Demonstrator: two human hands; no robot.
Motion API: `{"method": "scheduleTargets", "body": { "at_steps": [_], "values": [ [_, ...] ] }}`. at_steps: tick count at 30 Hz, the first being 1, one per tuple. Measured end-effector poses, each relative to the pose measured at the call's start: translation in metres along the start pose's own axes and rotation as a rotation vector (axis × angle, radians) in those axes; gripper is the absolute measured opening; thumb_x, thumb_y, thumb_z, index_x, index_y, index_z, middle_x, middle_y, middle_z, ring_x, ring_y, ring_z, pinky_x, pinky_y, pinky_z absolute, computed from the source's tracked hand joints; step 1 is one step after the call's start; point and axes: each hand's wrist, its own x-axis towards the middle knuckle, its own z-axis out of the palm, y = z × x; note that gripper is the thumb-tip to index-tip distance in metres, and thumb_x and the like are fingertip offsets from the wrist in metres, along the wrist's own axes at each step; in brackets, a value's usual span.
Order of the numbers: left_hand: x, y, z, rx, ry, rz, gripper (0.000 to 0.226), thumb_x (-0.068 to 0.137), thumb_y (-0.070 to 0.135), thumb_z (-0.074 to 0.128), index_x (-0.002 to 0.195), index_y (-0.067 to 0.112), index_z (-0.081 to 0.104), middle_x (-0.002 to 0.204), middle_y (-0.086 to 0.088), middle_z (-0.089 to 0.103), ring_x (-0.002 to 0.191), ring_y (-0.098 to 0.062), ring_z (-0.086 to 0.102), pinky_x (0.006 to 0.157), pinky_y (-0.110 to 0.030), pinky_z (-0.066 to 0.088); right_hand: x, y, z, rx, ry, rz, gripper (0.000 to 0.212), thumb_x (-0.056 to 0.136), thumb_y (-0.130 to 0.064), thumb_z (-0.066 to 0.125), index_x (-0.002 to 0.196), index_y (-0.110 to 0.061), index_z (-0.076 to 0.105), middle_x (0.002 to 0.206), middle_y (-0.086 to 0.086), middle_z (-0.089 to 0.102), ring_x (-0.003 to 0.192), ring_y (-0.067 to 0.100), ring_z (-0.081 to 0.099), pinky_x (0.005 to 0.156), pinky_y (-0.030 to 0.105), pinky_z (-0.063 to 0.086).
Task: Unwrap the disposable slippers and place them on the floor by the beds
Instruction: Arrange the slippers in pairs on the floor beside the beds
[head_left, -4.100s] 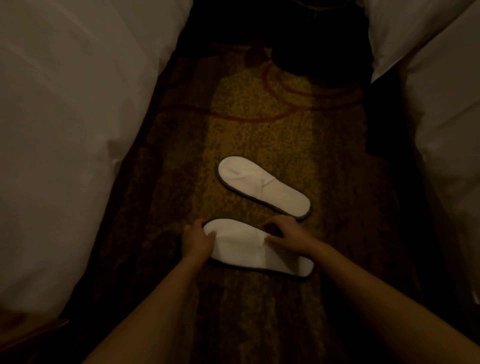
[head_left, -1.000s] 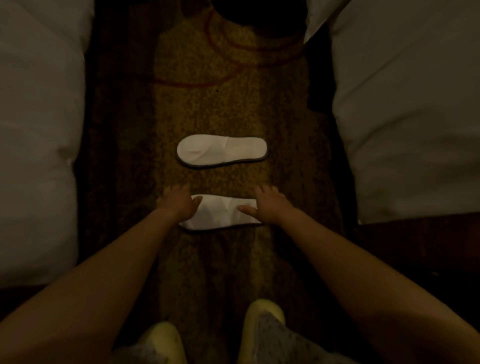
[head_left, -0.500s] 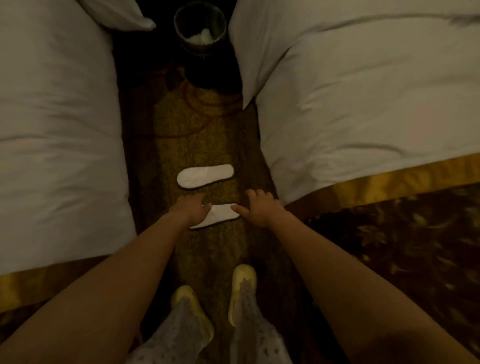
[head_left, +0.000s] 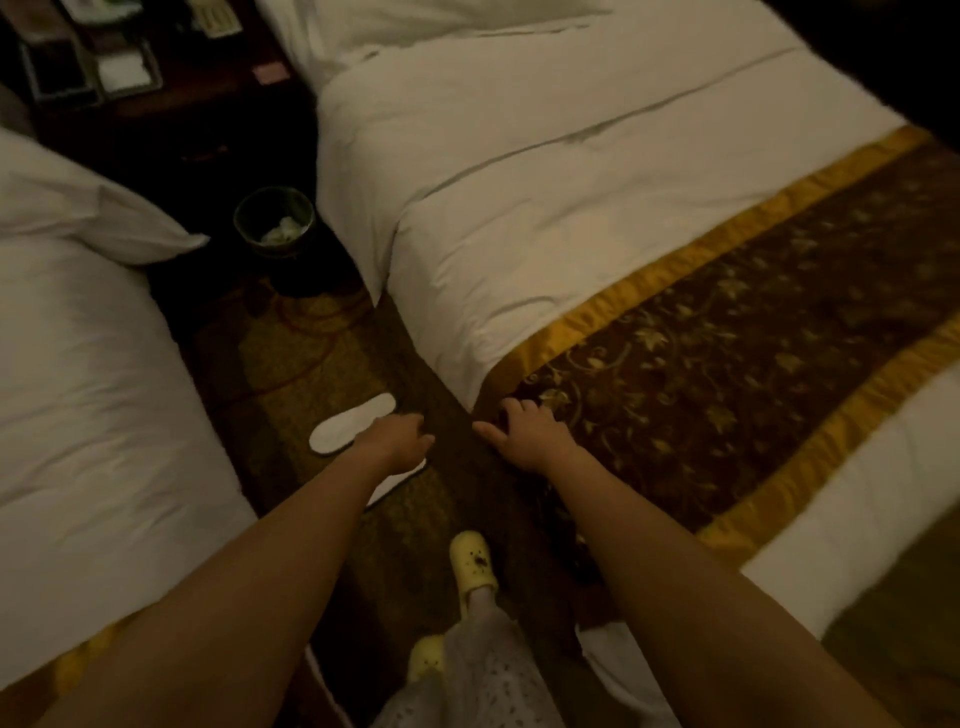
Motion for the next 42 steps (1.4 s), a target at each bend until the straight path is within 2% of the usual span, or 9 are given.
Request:
{"method": "scheduleTargets", "body": {
  "at_steps": [2, 8, 12, 15, 23, 28, 35, 42],
  "values": [
    [-0.015, 0.020, 0.003, 0.035, -0.018, 0.040, 0.049, 0.095, 0.040, 0.038, 0.135, 0.012, 0.045, 0.140, -0.014, 0.049, 0.124, -0.031, 0.049, 0.104, -0.040, 0.041, -0.030, 0.016, -0.001, 0.048, 0.032, 0.041, 0.073, 0.088, -0.066, 0.028, 0.140, -0.016, 0.028, 0.146, 0.015, 0.033, 0.131, 0.037, 0.032, 0.107, 0.053, 0.031],
    [-0.063, 0.100, 0.022, 0.107, -0.075, 0.150, 0.054, 0.095, 0.039, 0.041, 0.142, 0.013, 0.035, 0.148, -0.013, 0.039, 0.133, -0.031, 0.040, 0.106, -0.040, 0.038, -0.134, 0.096, 0.012, 0.274, 0.139, 0.210, 0.074, 0.086, -0.068, 0.027, 0.142, -0.019, 0.025, 0.148, 0.012, 0.031, 0.133, 0.036, 0.030, 0.107, 0.051, 0.032],
    [-0.091, 0.169, 0.049, 0.202, -0.138, 0.281, 0.051, 0.096, 0.036, 0.040, 0.143, 0.015, 0.034, 0.147, -0.013, 0.039, 0.132, -0.031, 0.040, 0.105, -0.039, 0.039, -0.207, 0.162, 0.031, 0.410, 0.247, 0.336, 0.072, 0.086, -0.068, 0.030, 0.136, -0.015, 0.035, 0.140, 0.015, 0.042, 0.124, 0.036, 0.042, 0.102, 0.048, 0.039],
    [-0.113, 0.228, 0.077, 0.292, -0.167, 0.366, 0.052, 0.097, 0.036, 0.039, 0.144, 0.015, 0.033, 0.148, -0.012, 0.037, 0.134, -0.030, 0.038, 0.106, -0.037, 0.037, -0.262, 0.213, 0.056, 0.455, 0.314, 0.448, 0.076, 0.086, -0.068, 0.031, 0.139, -0.013, 0.034, 0.141, 0.017, 0.043, 0.125, 0.037, 0.044, 0.103, 0.049, 0.038],
    [-0.168, 0.377, 0.184, 0.540, -0.169, 0.584, 0.052, 0.097, 0.036, 0.038, 0.142, 0.009, 0.034, 0.150, -0.015, 0.036, 0.136, -0.031, 0.037, 0.108, -0.035, 0.033, -0.378, 0.357, 0.116, 0.562, 0.320, 0.671, 0.080, 0.085, -0.068, 0.031, 0.142, -0.012, 0.028, 0.148, 0.017, 0.034, 0.132, 0.037, 0.036, 0.109, 0.048, 0.034],
    [-0.195, 0.462, 0.258, 0.561, -0.191, 0.640, 0.051, 0.097, 0.034, 0.041, 0.141, 0.009, 0.036, 0.145, -0.015, 0.043, 0.131, -0.031, 0.043, 0.105, -0.035, 0.036, -0.445, 0.447, 0.155, 0.548, 0.304, 0.731, 0.075, 0.087, -0.064, 0.035, 0.135, -0.007, 0.037, 0.141, 0.021, 0.042, 0.129, 0.037, 0.041, 0.106, 0.046, 0.036],
    [-0.206, 0.553, 0.302, 0.619, -0.224, 0.685, 0.052, 0.097, 0.034, 0.042, 0.141, 0.008, 0.036, 0.147, -0.016, 0.041, 0.133, -0.031, 0.041, 0.108, -0.036, 0.034, -0.488, 0.534, 0.183, 0.667, 0.313, 0.822, 0.077, 0.087, -0.063, 0.036, 0.137, -0.005, 0.035, 0.144, 0.022, 0.038, 0.132, 0.036, 0.038, 0.108, 0.042, 0.033],
    [-0.180, 0.638, 0.329, 0.681, -0.275, 0.699, 0.055, 0.097, 0.032, 0.042, 0.144, 0.006, 0.032, 0.150, -0.017, 0.036, 0.136, -0.031, 0.037, 0.109, -0.036, 0.032, -0.478, 0.606, 0.177, 0.732, 0.308, 0.848, 0.079, 0.084, -0.067, 0.036, 0.136, -0.006, 0.036, 0.142, 0.020, 0.041, 0.129, 0.037, 0.040, 0.103, 0.044, 0.036]
  ]
}}
